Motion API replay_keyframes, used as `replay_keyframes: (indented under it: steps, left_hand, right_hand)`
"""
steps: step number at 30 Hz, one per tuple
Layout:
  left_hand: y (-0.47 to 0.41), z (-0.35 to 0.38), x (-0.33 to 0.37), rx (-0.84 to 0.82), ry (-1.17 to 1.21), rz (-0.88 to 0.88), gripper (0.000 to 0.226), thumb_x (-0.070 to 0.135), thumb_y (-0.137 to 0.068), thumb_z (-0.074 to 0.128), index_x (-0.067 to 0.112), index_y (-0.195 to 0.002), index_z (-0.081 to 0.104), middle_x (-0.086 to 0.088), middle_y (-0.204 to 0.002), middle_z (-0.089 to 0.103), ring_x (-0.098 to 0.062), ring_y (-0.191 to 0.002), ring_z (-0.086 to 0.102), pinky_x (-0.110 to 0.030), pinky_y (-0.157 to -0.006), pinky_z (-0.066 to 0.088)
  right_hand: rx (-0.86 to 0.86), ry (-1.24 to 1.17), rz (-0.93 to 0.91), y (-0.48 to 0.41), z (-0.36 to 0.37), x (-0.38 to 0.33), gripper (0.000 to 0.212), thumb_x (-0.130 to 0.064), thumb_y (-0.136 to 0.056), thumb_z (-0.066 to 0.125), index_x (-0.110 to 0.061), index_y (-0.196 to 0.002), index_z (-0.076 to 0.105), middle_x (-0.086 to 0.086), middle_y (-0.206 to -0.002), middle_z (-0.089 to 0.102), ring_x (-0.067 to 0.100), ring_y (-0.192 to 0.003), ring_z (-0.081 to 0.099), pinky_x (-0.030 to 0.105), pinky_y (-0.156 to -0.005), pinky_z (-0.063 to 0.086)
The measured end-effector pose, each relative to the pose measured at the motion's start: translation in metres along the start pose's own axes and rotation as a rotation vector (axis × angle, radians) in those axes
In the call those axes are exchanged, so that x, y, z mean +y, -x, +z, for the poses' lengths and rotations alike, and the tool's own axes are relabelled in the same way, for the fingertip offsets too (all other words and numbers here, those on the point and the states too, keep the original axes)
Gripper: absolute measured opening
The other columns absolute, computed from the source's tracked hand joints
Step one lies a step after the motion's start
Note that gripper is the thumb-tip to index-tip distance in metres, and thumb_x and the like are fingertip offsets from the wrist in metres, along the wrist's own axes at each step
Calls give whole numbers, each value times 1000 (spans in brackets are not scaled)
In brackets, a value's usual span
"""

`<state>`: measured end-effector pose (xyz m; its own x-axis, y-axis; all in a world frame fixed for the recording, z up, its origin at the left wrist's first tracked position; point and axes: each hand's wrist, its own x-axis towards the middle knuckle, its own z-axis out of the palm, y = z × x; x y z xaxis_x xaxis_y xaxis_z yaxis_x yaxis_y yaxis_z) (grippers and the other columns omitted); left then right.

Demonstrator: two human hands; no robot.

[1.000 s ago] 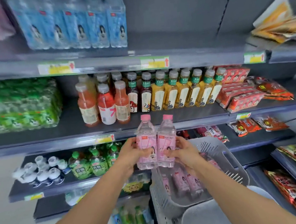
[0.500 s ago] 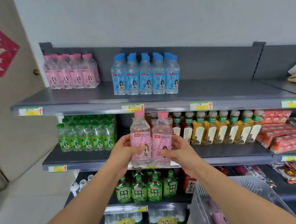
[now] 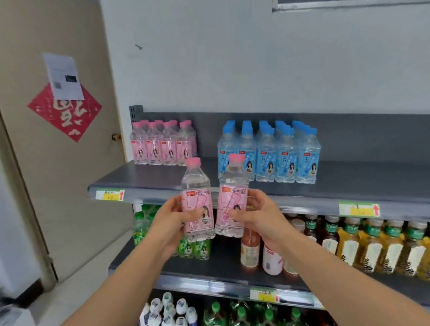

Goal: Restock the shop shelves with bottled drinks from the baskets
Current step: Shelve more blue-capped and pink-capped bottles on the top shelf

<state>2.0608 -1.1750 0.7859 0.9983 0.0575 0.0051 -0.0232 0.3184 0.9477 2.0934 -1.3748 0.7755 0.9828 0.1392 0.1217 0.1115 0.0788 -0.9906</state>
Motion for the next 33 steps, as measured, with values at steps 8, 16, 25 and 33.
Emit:
replay_keyframes:
  steps: [8,16,25,33]
  left_hand:
    - [-62,-70,51,-25,9,62,65,-5,-60,73,6,-121,54,-9,-108,71,-26,-101,66,-41,-95,49]
    - [-127,-137,105,-56,5,107,79,-5,-60,75,5,-133,48,-12,-113,70,-27,-102,68,-45,-98,49]
    - [-167,-181,118,-1,12,118,57,-13,-69,68,5,-121,55,-10,-100,72,-24,-89,70,-37,-77,55]
    - [-199,-203,126,76,-2,147,53,-15,-72,67,6,-119,56,-11,-101,71,-26,-90,69,-40,-81,54]
  right_hand:
    - [-11,28,-72,-79,80,-12,54,2,-71,80,-19,-114,55,-3,-108,69,19,-104,66,42,-91,54]
    - [27,-3,-119,-158,152,-21,62,1,-69,82,-16,-121,53,7,-114,66,22,-101,67,45,-90,55]
    - [38,54,-84,-223,188,-4,63,0,-67,84,-15,-120,53,9,-117,60,29,-103,65,48,-88,55]
    - [-35,155,-25,-274,224,11,71,-6,-65,86,-17,-124,49,4,-121,57,26,-110,60,49,-96,51]
